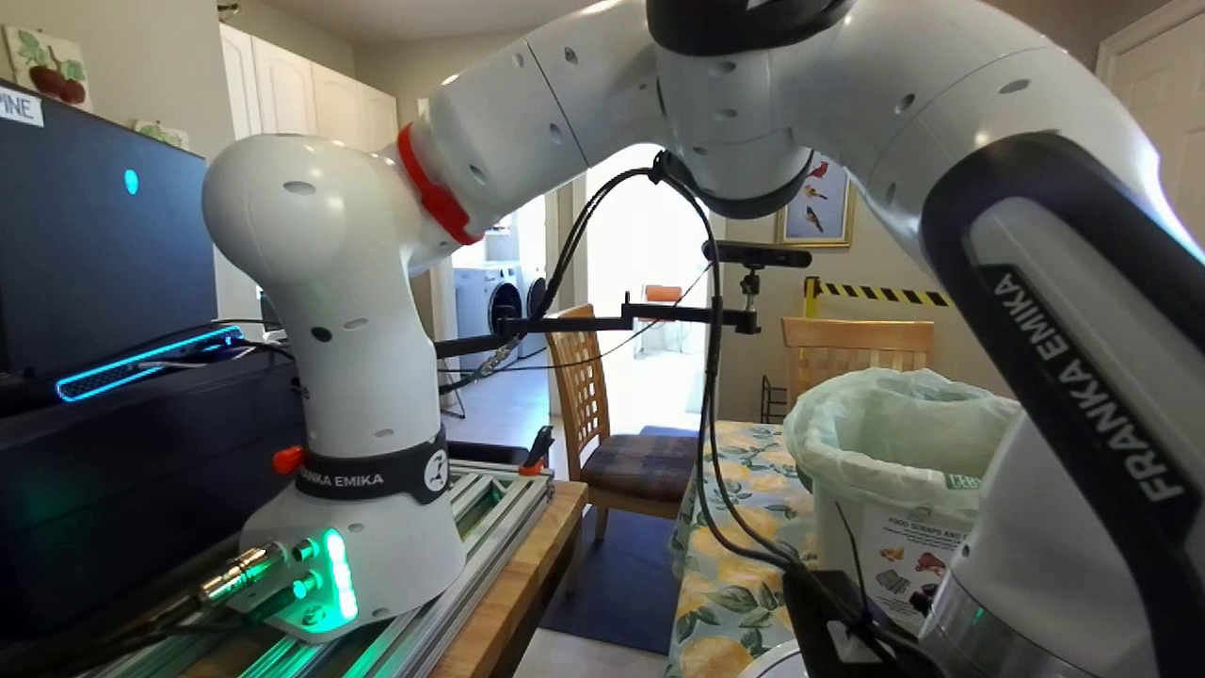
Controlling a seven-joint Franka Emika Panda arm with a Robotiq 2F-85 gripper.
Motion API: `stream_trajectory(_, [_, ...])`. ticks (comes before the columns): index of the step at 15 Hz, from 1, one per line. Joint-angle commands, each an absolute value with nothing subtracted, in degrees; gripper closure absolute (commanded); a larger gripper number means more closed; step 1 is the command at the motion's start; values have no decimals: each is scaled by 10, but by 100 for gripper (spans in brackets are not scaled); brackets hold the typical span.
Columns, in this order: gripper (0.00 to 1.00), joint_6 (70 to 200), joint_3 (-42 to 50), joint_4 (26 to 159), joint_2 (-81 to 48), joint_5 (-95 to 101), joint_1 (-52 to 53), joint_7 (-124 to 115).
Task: Use the white napkin to wipe the white bowl then throw it in the bin.
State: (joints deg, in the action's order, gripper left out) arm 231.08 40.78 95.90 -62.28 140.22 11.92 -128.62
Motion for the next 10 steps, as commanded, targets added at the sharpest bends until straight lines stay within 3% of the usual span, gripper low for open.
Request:
stream_trajectory(1, [100,2288,450,927,-667,1439,158,-1347])
stream_trajectory(10, [100,2166,486,944,-660,1378,187,-1406])
